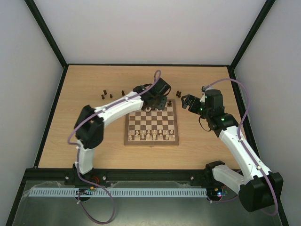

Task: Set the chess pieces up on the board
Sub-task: Place the chess piece on the chessboard, then pick up the chess piece at the center of the board.

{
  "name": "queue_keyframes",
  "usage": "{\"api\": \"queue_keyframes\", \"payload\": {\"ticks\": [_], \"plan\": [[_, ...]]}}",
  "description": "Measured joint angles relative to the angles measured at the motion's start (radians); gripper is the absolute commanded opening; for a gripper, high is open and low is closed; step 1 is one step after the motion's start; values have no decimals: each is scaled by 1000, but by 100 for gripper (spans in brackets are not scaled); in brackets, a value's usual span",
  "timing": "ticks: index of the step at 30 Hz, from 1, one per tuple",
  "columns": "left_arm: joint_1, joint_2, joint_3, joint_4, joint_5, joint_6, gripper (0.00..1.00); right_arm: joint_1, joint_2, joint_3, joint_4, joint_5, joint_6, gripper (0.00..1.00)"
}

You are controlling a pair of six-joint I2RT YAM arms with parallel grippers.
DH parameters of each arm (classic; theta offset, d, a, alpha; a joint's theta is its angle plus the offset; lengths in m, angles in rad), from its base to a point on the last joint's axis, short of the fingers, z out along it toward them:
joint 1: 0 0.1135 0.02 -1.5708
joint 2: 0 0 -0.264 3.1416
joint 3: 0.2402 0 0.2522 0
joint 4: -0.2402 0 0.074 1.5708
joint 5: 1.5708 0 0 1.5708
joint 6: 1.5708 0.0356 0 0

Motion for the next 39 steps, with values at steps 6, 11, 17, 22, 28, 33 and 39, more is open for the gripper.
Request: {"api": "queue_keyframes", "payload": {"ticks": [6, 11, 17, 22, 28, 33, 39], "plan": [[57, -291, -159, 24, -61, -1, 95, 0, 0, 0, 1, -13, 0, 99], [333, -400, -363, 77, -80, -6, 99, 0, 0, 0, 1, -33, 0, 99], [551, -380, -539, 114, -91, -22, 98, 0, 14, 0, 2, -68, 0, 99], [638, -362, -607, 163, -99, -50, 79, 0, 26, 0, 5, -93, 0, 99], [663, -322, -619, 212, -107, -78, 61, 0, 28, 0, 16, -122, 0, 99], [671, -272, -636, 252, -98, -87, 57, 0, 29, 0, 17, -134, 0, 99], [682, -229, -658, 282, -89, -92, 38, 0, 29, 0, 17, -141, 0, 99]]}}
